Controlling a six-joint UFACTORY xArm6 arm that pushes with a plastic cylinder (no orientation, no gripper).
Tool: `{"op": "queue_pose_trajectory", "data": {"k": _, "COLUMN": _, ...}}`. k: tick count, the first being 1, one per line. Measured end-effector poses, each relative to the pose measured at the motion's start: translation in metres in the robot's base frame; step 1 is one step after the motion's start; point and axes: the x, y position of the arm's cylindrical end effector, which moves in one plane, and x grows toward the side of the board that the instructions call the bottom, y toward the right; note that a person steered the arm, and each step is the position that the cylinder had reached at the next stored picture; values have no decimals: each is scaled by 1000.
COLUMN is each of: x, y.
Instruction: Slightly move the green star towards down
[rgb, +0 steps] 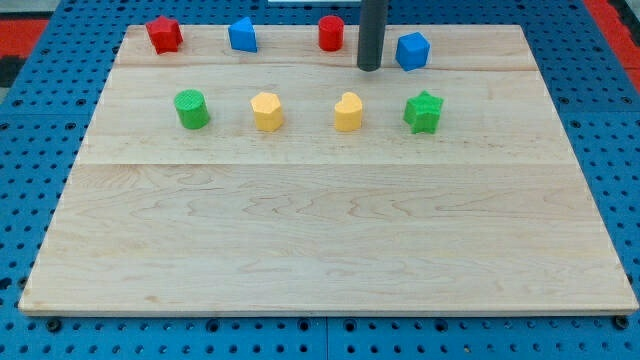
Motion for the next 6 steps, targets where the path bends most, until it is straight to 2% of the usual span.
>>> {"op": "queue_pose_trajectory", "data": {"k": 1, "x": 22, "y": 16}}
{"op": "queue_pose_trajectory", "data": {"k": 2, "x": 23, "y": 62}}
{"op": "queue_pose_trajectory", "data": {"k": 3, "x": 48, "y": 81}}
{"op": "queue_pose_trajectory", "data": {"k": 5, "x": 132, "y": -24}}
{"op": "queue_pose_trajectory", "data": {"k": 6, "x": 128, "y": -25}}
